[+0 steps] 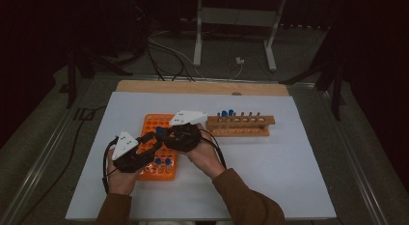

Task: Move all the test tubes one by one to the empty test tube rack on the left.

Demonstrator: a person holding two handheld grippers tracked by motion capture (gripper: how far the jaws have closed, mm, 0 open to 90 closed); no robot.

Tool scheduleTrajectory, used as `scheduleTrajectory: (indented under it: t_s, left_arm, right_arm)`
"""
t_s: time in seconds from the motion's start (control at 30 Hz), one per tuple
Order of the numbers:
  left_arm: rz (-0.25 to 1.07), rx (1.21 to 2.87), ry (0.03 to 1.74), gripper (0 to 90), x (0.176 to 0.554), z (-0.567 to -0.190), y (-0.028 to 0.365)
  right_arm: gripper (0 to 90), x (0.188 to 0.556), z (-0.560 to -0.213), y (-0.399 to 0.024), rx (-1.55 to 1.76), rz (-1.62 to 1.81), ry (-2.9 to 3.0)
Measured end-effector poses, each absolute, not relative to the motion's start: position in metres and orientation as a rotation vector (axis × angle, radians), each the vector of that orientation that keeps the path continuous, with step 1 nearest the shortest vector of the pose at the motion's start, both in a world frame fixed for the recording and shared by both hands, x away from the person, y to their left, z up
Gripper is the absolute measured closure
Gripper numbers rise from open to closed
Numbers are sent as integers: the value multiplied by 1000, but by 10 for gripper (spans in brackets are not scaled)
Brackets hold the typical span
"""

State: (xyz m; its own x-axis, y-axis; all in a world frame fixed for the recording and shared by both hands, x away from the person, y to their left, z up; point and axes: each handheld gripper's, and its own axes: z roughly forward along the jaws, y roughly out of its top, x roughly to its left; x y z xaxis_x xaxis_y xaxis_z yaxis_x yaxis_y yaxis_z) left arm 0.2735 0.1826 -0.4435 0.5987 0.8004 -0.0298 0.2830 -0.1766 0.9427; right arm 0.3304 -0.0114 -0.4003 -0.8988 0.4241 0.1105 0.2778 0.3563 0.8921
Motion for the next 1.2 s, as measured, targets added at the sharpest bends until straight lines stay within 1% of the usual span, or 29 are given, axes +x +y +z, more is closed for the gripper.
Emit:
scheduleTrajectory:
  t_s: [0.13,0.23,0.6,0.87,0.9,1.0,1.2]
  left_arm:
    - [583,1751,879,697,273,-445,183]
    - [583,1753,869,738,273,-444,183]
    - [590,1745,855,747,271,-444,184]
    - [601,1762,847,778,271,-444,184]
    - [601,1762,850,779,271,-444,184]
    - [589,1746,864,780,272,-445,188]
    - [576,1732,896,780,272,-450,196]
  right_arm:
    - [768,329,-399,-8,625,1582,2472]
    - [768,329,-399,-6,621,1577,2475]
    - [768,327,-399,-4,626,1585,2482]
    - [764,327,-400,-2,612,1571,2488]
    - [755,327,-400,-2,609,1567,2488]
    - [640,328,-399,-6,614,1598,2479]
    - [452,334,-400,-19,680,1607,2470]
